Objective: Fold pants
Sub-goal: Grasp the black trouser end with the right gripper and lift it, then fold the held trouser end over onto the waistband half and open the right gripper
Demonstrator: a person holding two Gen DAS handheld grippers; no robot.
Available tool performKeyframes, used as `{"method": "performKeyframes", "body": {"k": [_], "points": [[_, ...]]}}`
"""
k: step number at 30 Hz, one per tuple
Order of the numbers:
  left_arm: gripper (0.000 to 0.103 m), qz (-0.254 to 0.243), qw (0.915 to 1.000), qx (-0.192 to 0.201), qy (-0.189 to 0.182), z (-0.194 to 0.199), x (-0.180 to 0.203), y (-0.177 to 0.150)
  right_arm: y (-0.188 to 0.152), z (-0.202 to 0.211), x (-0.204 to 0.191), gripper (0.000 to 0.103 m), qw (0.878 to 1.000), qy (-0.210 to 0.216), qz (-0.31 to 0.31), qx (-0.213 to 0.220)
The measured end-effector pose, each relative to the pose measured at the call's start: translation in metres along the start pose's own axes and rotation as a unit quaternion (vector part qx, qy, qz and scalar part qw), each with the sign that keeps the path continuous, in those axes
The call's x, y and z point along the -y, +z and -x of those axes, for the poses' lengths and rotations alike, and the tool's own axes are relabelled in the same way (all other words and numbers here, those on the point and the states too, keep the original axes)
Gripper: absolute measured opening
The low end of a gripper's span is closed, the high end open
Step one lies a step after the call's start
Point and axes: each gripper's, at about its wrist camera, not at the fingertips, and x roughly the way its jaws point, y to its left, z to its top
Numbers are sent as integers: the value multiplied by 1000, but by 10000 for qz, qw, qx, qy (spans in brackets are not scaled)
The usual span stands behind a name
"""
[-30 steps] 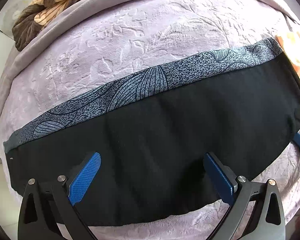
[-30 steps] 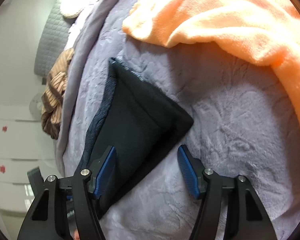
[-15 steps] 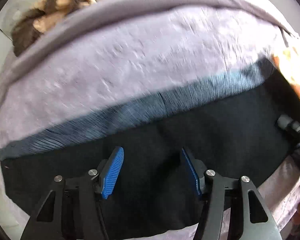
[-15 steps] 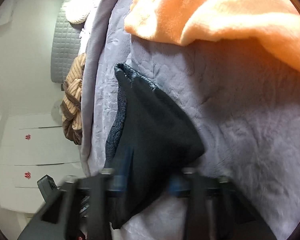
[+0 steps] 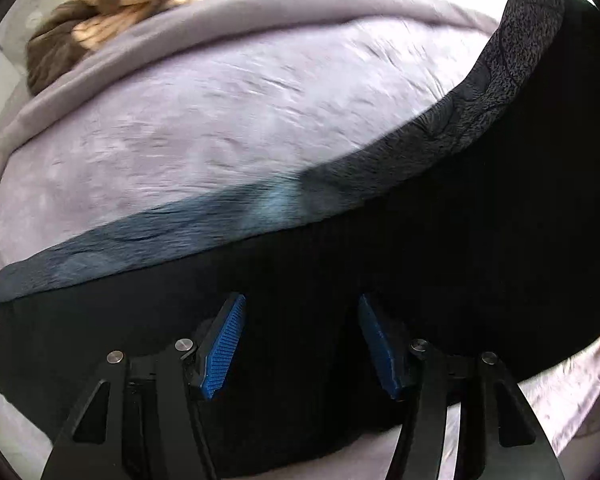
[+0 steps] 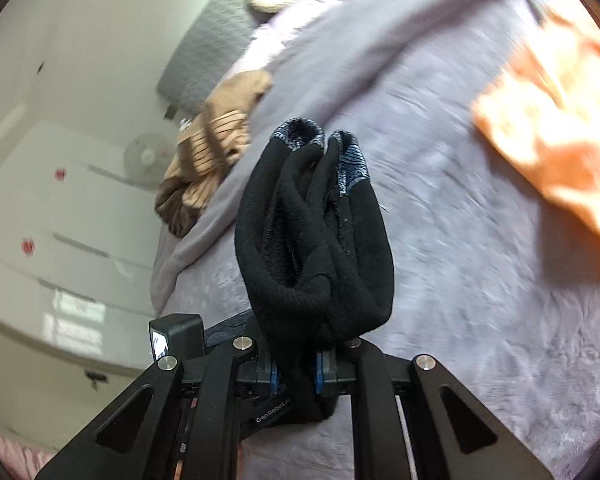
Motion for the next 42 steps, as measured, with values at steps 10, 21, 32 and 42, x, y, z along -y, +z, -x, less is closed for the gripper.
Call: {"method": "performKeyframes", "body": {"k": [10,21,32,42], "points": [[84,530,9984,47,174,61,-173,-67,-78,-72,-158,14,9764,-867,1920,-486],[84,1287,9894,-156,653,68,-313,-119,-233,-251,-253,52,8403,-3099,4162,-1570],[84,974,9890,-258,-1085,75,-249,-70,-177,-153,-163,60,9795,-884,-210,-1796],[47,728,9856,-903,-1231,29,-191,-66,-180,-164,-64,10,9478,174,-2945,-1212]]}}
